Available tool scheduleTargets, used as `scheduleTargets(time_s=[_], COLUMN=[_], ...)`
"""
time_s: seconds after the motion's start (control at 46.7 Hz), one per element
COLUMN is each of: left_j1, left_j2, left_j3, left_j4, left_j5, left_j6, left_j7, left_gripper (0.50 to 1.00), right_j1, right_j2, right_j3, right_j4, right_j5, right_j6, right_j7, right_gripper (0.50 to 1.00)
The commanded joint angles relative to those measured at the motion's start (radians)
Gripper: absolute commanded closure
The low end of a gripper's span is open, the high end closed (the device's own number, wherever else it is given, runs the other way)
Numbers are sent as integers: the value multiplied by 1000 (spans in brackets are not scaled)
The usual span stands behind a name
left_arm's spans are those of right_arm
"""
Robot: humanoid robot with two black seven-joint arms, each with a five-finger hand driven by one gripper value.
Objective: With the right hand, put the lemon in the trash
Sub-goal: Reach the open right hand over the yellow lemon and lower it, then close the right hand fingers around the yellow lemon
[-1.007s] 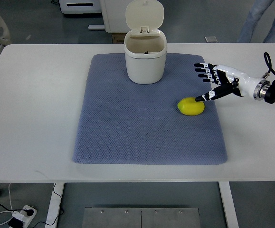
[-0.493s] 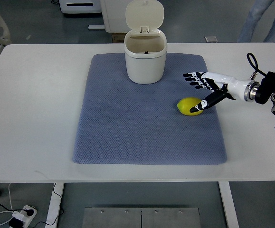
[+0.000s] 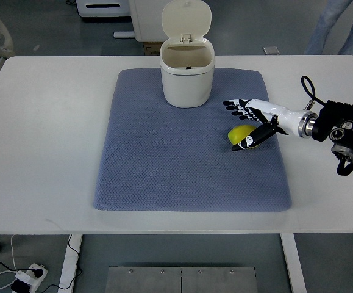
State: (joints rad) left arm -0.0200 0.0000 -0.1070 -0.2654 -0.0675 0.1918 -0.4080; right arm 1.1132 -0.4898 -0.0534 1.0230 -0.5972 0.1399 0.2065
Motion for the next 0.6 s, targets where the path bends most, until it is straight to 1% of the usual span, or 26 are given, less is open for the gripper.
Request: scheduleTargets(time_s=[0.0,0.15,0.257,0.429,0.579], left_j1=[0,0,0,2,0], left_j2=[0,0,0,0,0], left_j3=[0,0,1,0,0], left_j4=[0,0,0,0,0], left_j5=[0,0,0,0,0], left_j6=[0,1,0,1,0], left_j7=[0,0,0,0,0], left_gripper=[500,500,500,500,500], right_j1=[-15,-32,-52,-73,-104], right_j2=[-1,-1,-4,-6,0], right_j3=[1,7,7,24,59], right_j4=[0,-1,-1,-1,-11], right_j5=[0,3,10,25,34], right_j6=[-3,-5,-5,-6,-17], right_j7=[10,22,47,62,62], right_gripper=[517,523,546,553,557])
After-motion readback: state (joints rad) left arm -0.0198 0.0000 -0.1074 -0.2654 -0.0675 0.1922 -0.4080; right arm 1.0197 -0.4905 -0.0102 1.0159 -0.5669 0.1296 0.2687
